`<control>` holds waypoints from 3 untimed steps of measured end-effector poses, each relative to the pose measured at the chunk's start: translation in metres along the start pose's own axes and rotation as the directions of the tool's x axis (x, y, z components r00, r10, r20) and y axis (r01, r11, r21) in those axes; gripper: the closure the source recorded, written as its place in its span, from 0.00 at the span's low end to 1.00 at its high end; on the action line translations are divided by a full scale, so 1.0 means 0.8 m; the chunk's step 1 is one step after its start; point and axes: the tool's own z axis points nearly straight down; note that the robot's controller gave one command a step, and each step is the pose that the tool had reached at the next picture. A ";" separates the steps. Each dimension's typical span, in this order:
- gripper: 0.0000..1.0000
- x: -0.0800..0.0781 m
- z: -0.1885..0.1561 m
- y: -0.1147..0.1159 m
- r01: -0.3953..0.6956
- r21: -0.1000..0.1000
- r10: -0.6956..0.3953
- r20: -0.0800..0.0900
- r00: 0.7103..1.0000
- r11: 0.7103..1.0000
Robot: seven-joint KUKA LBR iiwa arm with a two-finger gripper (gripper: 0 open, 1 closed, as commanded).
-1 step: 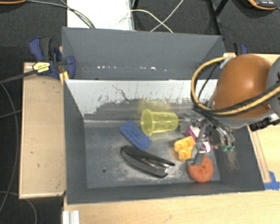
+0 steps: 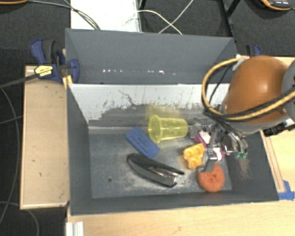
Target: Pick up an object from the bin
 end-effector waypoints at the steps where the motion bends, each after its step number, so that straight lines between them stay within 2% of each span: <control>1: 0.00 -0.039 0.185 -0.088 0.102 -0.001 -0.102 -0.011 0.995 0.995; 2: 0.00 -0.041 0.180 -0.083 0.147 -0.001 -0.147 -0.005 0.989 0.989; 3: 0.00 -0.032 0.180 -0.062 0.192 -0.003 -0.192 -0.010 0.981 0.981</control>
Offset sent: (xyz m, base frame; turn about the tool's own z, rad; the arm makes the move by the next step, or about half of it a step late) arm 0.0331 -0.0660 -0.1449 -0.1897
